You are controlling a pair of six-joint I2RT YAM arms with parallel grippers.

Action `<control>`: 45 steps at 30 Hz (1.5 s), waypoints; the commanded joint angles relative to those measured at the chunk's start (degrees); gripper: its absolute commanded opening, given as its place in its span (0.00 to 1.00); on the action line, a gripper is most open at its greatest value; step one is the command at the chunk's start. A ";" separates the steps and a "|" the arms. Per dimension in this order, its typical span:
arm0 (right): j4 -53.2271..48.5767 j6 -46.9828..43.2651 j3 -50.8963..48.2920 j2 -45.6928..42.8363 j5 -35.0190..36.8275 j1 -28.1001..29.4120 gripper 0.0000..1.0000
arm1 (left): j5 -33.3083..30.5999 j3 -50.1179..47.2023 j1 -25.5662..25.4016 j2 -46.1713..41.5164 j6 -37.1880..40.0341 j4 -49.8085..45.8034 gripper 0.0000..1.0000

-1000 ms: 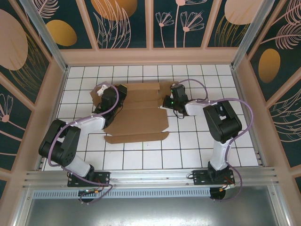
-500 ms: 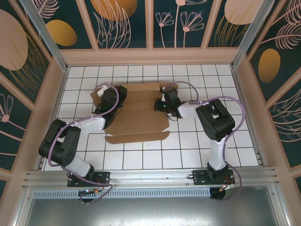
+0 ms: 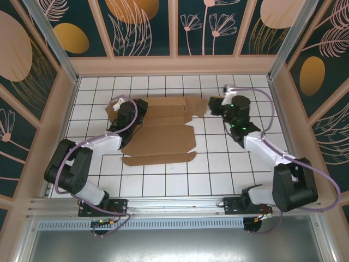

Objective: Fold the paper box

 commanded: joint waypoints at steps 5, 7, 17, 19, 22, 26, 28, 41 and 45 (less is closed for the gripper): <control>-7.24 -11.60 10.62 18.40 -3.60 -4.06 0.27 | 3.21 6.57 1.39 3.29 1.05 -7.28 0.00; -10.68 -13.90 14.43 22.68 -7.27 -4.34 0.26 | 4.03 7.44 2.14 3.68 0.50 -7.54 0.00; -11.25 -20.43 19.38 27.38 -20.69 1.65 0.30 | 11.52 7.08 3.82 6.32 -0.75 -2.91 0.00; -10.55 -21.41 18.75 26.56 -22.29 3.16 0.32 | 12.59 6.84 4.05 6.75 -1.15 -1.94 0.00; -9.31 -21.68 17.53 25.54 -24.26 4.58 0.37 | 13.36 7.03 4.43 7.32 -1.80 -1.58 0.00; -7.89 -21.65 15.79 23.85 -25.90 6.17 0.41 | 13.78 7.28 4.68 7.60 -2.49 -1.65 0.00; -6.92 -21.81 14.86 23.15 -25.94 6.73 0.43 | 14.14 7.38 4.72 7.68 -2.49 -1.43 0.00; -10.47 -23.75 16.12 21.78 -31.38 7.92 0.47 | 16.36 6.84 5.42 7.73 -2.19 0.05 0.00; -10.82 -23.06 16.52 22.31 -31.65 8.01 0.54 | 16.98 7.12 5.40 7.77 -1.92 0.25 0.00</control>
